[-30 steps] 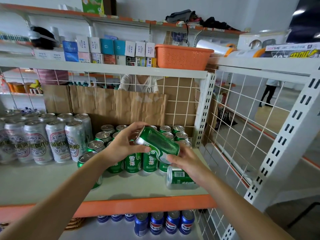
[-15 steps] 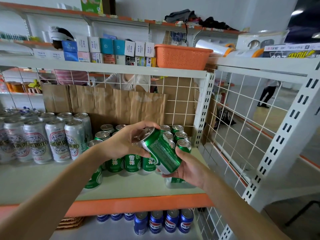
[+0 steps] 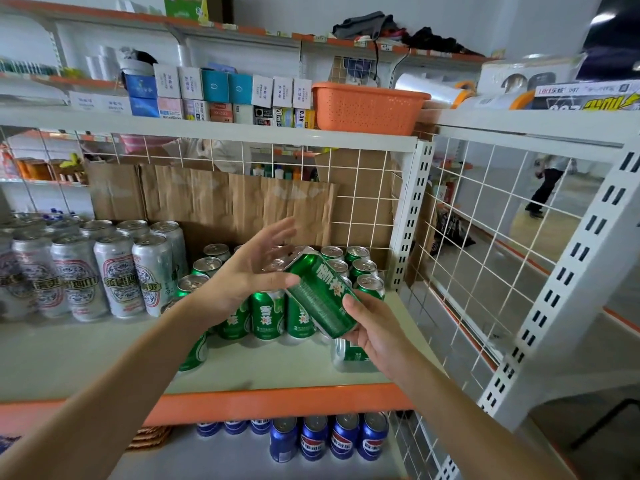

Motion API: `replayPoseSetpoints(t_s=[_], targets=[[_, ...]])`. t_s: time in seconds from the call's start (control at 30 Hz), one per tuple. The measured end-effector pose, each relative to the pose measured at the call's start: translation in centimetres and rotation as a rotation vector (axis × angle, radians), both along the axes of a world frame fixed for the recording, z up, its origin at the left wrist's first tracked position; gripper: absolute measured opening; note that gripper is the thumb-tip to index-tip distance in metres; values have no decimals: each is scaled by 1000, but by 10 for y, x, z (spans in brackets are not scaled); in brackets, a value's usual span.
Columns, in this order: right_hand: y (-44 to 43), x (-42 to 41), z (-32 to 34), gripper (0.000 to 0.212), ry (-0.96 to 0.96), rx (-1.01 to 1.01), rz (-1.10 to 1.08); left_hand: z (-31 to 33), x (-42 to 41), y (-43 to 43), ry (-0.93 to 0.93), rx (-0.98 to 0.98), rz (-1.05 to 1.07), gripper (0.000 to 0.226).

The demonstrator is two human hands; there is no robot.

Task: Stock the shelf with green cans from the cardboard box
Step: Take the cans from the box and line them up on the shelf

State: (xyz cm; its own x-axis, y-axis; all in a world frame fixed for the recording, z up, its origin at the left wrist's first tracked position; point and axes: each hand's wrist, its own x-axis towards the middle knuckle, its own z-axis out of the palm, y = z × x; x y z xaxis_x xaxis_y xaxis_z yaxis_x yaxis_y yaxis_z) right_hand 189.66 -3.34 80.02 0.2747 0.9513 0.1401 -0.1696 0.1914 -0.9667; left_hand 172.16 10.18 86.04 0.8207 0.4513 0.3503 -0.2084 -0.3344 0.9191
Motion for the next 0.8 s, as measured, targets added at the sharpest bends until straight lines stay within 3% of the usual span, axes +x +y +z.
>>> replayPoseSetpoints(t_s=[0.23,0.37,0.47,0.6,0.73,0.8], targets=[[5,-12,-4,77,-128,122,-185,-14,13,-12,-40,-160,102,87],[6,-16,-6,89,-149,147,-241,-16,14,-16,-60,-215,95,88],[4,-14,-5,88,-162,138,-209,-16,14,-17,-93,-203,114,68],[1,-11,1,63,-289,27,-90,-16,16,-13,-136,-175,165,59],[-4,-6,7,91,-369,-86,3,-6,13,-12,-98,-88,106,64],[-7,-4,8,85,-398,-140,82,0,12,-9,-45,-35,57,65]])
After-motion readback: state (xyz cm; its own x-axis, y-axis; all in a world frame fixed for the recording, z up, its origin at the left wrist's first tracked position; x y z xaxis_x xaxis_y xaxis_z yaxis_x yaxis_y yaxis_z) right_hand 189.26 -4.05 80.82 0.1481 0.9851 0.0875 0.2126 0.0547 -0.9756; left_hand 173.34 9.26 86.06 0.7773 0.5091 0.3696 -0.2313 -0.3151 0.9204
